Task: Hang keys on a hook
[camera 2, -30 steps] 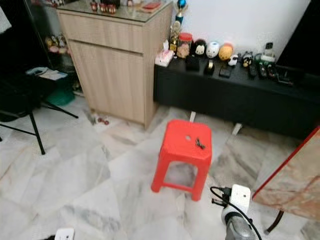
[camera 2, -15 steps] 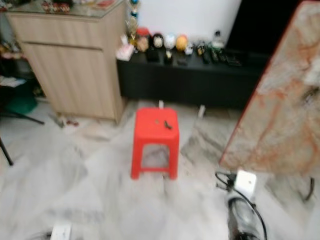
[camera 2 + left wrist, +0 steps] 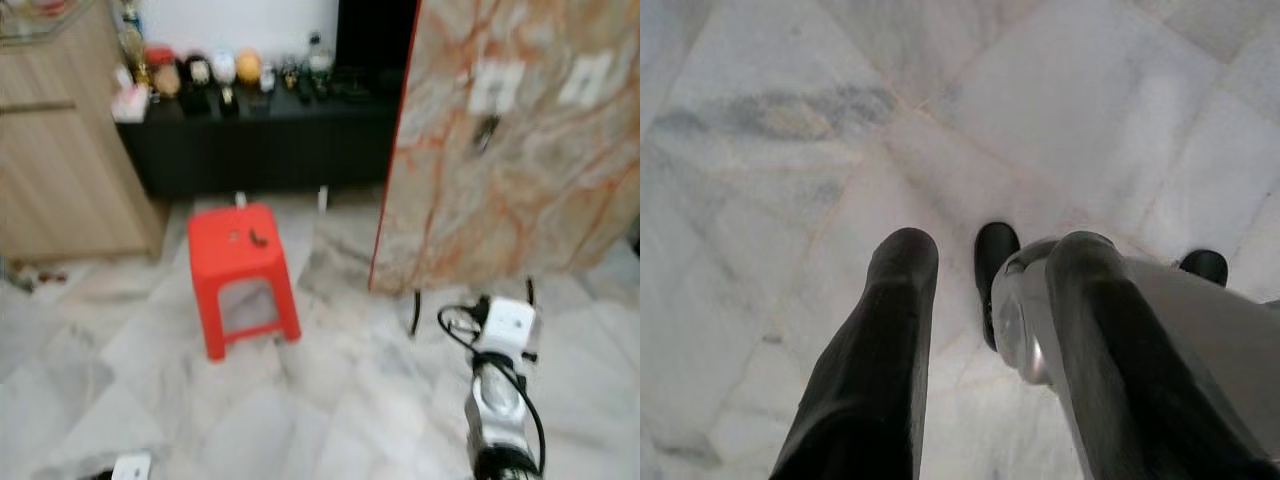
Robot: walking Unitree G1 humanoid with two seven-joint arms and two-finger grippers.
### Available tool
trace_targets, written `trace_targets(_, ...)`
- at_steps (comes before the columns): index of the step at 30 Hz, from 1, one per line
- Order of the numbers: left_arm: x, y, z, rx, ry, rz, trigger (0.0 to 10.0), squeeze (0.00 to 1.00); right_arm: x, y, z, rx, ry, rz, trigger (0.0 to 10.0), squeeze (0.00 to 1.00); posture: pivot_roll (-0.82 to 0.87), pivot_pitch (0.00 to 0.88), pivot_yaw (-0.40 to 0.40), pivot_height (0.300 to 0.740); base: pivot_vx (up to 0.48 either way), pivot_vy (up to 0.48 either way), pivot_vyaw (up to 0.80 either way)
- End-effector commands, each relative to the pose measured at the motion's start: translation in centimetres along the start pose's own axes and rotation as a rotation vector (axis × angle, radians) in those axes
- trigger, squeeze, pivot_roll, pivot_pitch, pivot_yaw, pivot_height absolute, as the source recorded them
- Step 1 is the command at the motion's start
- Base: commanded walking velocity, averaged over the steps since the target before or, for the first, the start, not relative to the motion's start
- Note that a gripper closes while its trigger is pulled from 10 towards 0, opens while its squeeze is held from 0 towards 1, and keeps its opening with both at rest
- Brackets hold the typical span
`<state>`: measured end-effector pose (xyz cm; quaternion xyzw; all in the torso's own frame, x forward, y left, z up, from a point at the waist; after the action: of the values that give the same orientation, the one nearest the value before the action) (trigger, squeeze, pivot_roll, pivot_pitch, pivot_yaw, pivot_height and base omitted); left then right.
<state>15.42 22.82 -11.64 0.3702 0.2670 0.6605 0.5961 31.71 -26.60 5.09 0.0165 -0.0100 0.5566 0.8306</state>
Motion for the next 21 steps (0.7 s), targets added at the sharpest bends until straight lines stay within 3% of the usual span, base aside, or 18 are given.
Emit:
trace_targets(1, 0.0, 0.2, -0.6, 0.021, -0.007, -0.007, 10.0, 0.00, -0.2, 0.2, 1.1, -0.073, 0.040, -0.025, 10.0, 0.00, -0.05, 0.028, -0.059, 0.740, 0.000, 0.000, 0.00)
trace_targets(8, 0.1, 0.2, -0.7, 0.023, -0.012, -0.009, 10.0, 0.00, 0.4, 0.4, 3.9, -0.208, 0.078, -0.058, 10.0, 0.00, -0.05, 0.029, -0.057, 0.740, 0.000, 0.000, 0.00)
trace_targets(15, 0.1, 0.2, -0.7, 0.023, -0.012, -0.009, 10.0, 0.00, 0.4, 0.4, 3.9, -0.208, 0.078, -0.058, 10.0, 0.00, -0.05, 0.029, -0.057, 0.740, 0.000, 0.000, 0.00)
trace_targets(21, 0.1, 0.2, -0.7, 0.021, -0.012, -0.010, 10.0, 0.00, 1.4, 0.8, 5.0, -0.276, 0.174, -0.042, 10.0, 0.00, -0.05, 0.028, -0.057, 0.740, 0.000, 0.000, 0.00)
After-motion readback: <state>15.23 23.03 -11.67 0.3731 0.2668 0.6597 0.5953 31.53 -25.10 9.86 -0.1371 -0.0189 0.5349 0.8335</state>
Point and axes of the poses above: a point about 5 cm out from each wrist's last joint towards the gripper, its own y axis pointing back from the gripper into the wrist, its own z axis along the axis of the wrist's last joint, x = y × z, the point moved 3 cm from there along -y, pointing out of the wrist towards the gripper, and after that the axes turned 7 degrees about -y, right-handed, at the moved point
